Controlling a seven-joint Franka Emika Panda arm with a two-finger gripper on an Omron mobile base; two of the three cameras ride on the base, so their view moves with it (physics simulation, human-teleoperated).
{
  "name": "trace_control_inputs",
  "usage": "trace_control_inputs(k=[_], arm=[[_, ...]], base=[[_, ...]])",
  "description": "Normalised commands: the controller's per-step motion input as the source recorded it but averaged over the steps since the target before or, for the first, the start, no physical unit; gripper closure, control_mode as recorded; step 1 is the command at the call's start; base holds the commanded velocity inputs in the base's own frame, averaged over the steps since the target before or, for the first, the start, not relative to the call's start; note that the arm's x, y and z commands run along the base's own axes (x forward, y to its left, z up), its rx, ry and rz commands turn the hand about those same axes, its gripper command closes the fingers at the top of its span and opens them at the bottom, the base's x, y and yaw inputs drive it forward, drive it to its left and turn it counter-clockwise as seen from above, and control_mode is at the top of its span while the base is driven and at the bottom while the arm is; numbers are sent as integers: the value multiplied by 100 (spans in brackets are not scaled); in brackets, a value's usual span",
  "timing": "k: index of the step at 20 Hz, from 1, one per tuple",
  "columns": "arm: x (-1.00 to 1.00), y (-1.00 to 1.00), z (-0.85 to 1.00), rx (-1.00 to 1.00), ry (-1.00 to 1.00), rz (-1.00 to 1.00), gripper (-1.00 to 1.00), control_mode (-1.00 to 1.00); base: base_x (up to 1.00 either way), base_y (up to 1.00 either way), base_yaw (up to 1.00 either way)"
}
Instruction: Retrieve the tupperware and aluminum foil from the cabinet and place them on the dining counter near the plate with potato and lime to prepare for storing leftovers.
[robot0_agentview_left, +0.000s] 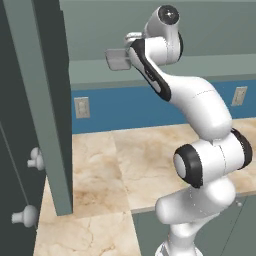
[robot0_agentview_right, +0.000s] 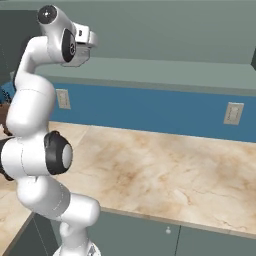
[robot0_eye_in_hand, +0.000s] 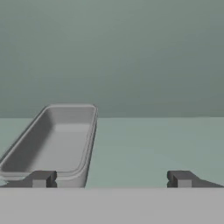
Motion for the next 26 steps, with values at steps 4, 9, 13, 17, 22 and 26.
trace_control_inputs(k=[4,9,13,17,22,26], arm=[[53,16,-27,0,0,0,-100,-100],[52,19,-21,0,0,0,-100,-100],[49,14,-16,0,0,0,-100,-100],[46,2,-14,0,0,0,-100,-100],[50,10,-5,0,0,0,-100,-100],[34,12,-11,0,2,-1,-100,-100]], base=[[0,0,0],[0,0,0],[0,0,0],[0,0,0],[0,0,0],[0,0,0]])
